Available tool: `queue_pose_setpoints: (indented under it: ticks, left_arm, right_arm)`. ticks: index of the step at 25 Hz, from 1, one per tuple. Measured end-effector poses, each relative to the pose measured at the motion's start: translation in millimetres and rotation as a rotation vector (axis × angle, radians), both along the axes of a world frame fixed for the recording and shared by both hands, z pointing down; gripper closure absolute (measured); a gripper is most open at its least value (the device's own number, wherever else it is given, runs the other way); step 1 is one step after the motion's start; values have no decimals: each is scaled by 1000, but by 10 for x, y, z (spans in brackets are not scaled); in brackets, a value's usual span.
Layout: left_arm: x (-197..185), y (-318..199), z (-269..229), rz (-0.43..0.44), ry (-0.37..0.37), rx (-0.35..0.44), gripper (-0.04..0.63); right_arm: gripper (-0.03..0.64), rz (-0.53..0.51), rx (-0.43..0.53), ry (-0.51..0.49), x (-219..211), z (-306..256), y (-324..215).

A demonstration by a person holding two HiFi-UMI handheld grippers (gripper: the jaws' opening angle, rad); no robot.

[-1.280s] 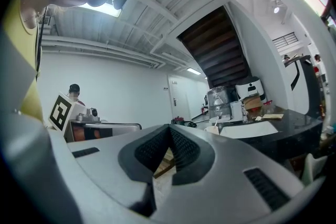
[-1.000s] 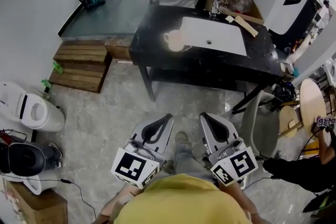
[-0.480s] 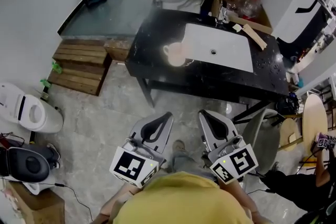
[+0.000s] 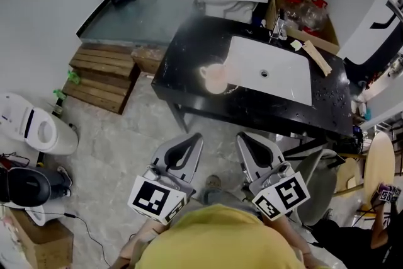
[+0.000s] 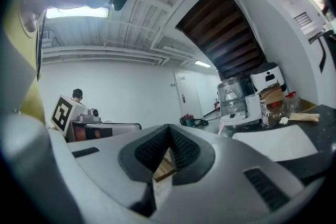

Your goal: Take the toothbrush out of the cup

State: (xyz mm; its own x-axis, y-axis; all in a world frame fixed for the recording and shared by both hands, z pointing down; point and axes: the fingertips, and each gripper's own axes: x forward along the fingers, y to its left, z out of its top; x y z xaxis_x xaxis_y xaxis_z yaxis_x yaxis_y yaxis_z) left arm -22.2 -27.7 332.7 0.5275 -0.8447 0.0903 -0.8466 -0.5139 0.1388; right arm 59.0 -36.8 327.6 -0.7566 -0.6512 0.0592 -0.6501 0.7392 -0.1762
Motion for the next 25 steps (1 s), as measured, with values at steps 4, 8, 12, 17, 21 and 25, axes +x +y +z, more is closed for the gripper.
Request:
queue_pose_setpoints:
  ticks: [4,8,12,17,21,25]
  left_arm:
    - [25,-108,9,-16,-3,4,584]
    - [43,-140,8,-25,-7,1,583]
    - [21,-184,12,-33,-7,-3,584]
    - [-33,-286,71,-45,0,-16,584]
    - [-72,-459,90,-35,7,-24,583]
    - [-127,-718,81,-12,3,-25,583]
  right_arm:
    - [600,-22,-9,-5,12,51,-120]
    - [600,-36,-16,-8,22,67,-162]
    - [600,-43,-29,-9,17,97,-219]
    - [600,-60,-41,-3,-38,144,-317]
    - [600,-56,-52,3,-87,168,-474]
    - [600,-32,-63,-10,-148,163,-729]
